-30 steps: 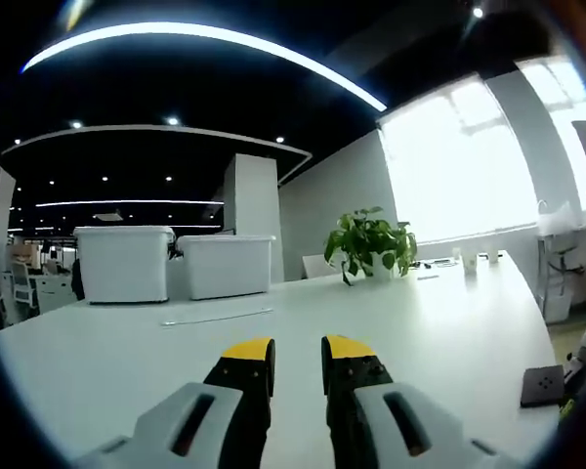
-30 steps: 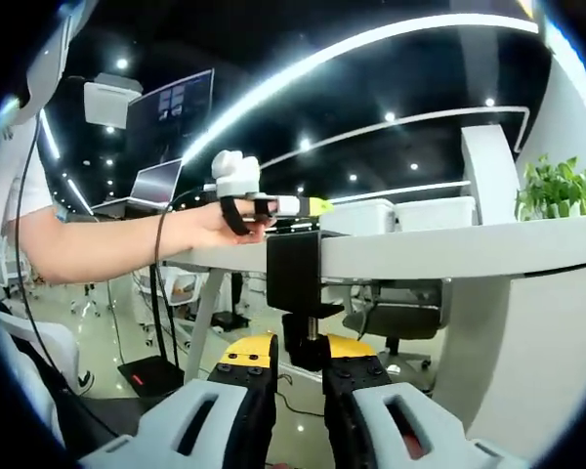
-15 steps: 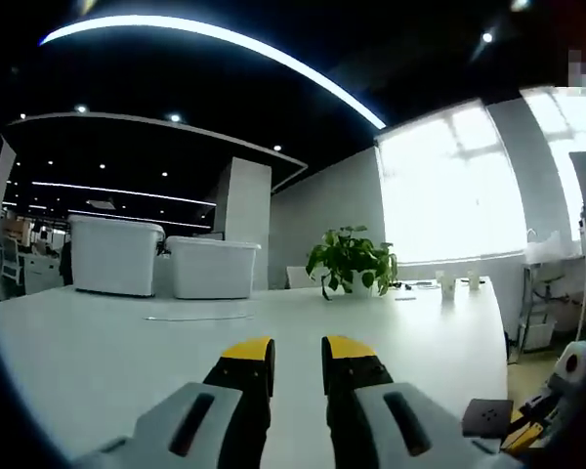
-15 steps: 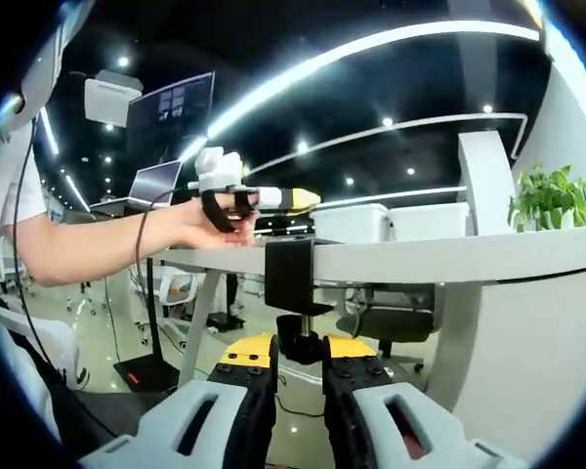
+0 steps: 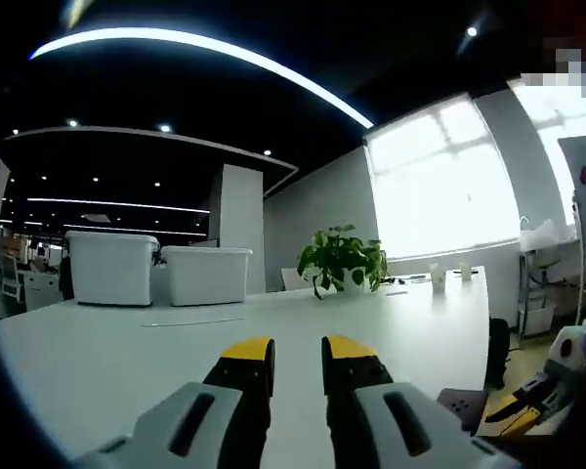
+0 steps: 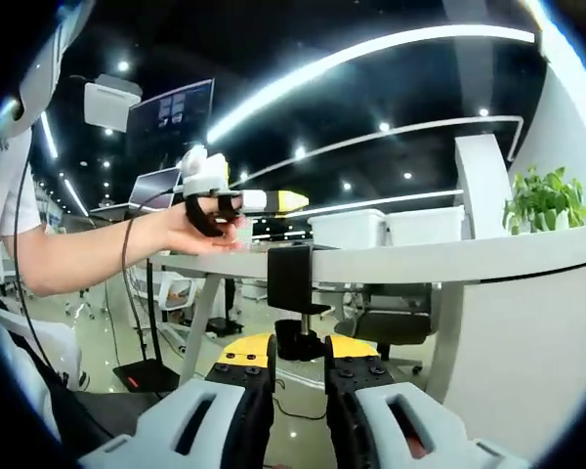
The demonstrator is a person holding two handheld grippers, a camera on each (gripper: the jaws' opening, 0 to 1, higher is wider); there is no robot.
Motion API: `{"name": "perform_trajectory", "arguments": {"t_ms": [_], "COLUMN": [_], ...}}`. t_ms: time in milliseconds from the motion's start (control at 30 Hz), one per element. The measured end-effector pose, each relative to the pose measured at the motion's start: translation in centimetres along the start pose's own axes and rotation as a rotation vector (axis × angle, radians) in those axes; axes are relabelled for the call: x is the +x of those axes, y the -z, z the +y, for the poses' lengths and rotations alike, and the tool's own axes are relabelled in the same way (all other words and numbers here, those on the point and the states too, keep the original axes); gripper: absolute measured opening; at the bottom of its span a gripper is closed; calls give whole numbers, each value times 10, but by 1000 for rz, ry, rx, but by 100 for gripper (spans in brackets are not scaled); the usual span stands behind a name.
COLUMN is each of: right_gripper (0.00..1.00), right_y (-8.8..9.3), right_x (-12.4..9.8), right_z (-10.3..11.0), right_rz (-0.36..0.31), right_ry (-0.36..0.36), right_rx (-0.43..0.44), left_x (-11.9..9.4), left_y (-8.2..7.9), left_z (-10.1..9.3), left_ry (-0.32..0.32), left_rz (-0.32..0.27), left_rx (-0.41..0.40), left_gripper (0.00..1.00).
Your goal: Clamp the fixed fixture on the desktop, loosen the retaining clip, secure it to the edge of the desk, and tighten the retaining clip.
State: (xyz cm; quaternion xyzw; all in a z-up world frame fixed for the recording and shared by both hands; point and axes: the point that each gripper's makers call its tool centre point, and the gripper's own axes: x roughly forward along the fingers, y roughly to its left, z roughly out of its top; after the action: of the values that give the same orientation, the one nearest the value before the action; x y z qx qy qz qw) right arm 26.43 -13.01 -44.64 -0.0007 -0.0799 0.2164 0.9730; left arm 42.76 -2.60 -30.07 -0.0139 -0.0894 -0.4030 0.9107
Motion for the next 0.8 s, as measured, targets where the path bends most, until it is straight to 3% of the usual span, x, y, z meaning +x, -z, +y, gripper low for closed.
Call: {"name": "perform_trajectory", "arguments": {"t_ms": [233,300,400,533,800], "right_gripper": [20,21,21,21,20], "right_y": [4,1,5,6,0], "right_x": [-6,-9,-11,-15,-20], "right_z": [1,-11,-15,-14,-6], "right_rz": [-5,-39,-31,-31,-43], "right_ry": [5,74,69,73,77], "right_rx": [15,16,38,49,33], "left_x": [-13,-18,-23,-28,-40], "left_y": [-4,0,-1,-6,1], "left_z": [-20,-30,-42,-54,-67], "left_ry": [31,46,60,91,105], "left_rz": [-17,-8,-8,-25,-21], "left_rx": [-15,-10,20,-15,-38], "left_gripper": [20,20,20,20,20]}}
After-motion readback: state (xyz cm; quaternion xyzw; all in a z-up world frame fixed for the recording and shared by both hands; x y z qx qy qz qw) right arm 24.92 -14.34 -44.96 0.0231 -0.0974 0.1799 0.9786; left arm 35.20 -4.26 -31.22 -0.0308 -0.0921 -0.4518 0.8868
